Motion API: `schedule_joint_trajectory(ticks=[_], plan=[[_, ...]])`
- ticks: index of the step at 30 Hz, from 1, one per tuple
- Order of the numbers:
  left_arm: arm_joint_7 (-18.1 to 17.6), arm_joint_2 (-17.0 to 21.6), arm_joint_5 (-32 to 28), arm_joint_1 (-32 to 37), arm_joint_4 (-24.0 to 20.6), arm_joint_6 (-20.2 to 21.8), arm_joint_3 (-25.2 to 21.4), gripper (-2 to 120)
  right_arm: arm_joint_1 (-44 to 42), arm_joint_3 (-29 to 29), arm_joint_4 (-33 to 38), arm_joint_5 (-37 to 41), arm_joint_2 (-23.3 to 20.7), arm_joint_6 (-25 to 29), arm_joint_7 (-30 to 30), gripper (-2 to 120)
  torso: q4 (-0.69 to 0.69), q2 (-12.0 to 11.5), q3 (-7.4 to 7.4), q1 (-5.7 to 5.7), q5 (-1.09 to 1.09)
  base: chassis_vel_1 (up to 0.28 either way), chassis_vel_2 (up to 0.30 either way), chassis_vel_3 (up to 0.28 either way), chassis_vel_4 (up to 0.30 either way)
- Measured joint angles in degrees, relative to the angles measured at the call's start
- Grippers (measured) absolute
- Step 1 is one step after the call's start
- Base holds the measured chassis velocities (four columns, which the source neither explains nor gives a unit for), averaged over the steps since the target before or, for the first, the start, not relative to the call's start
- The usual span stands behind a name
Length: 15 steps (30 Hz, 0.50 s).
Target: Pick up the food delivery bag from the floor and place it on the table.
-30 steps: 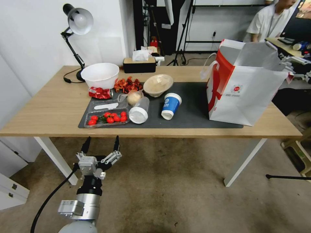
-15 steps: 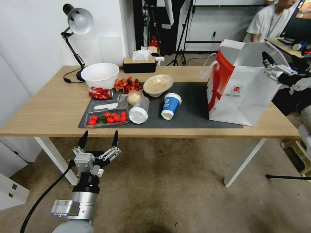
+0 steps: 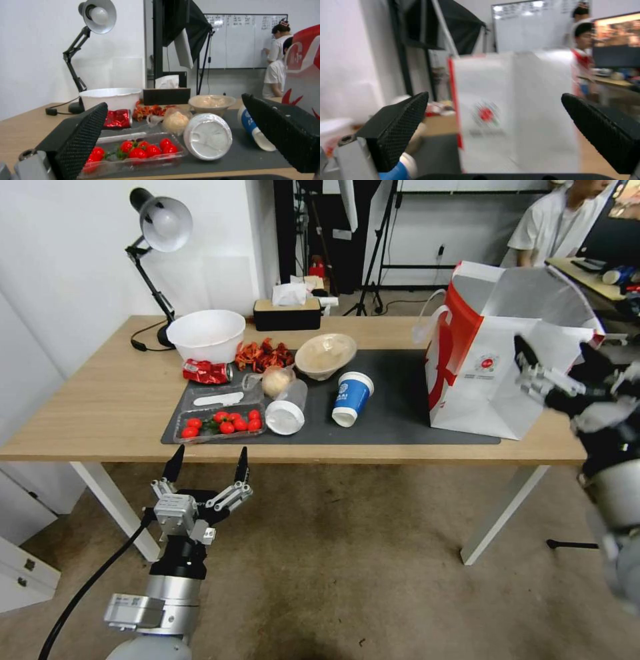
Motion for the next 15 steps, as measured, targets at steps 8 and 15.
schedule_joint_trajectory(ticks=[8,15], plan=[[0.22,-0.15,0.31,-0.29,1.48,-0.65,0.57,100,-6.89,-4.28,-0.16,-16.47,9.96,2.62,1.17,100,0.02,0.0,0.01,0.0,-0.01,0.0,0.0,0.0,0.0],[0.22,-0.57,0.52,-0.58,2.75,-1.51,1.21,100,-9.14,-13.02,-0.35,-28.07,19.61,8.29,-1.08,100,0.0,0.0,0.01,0.0,-0.03,0.0,0.0,0.0,0.0]])
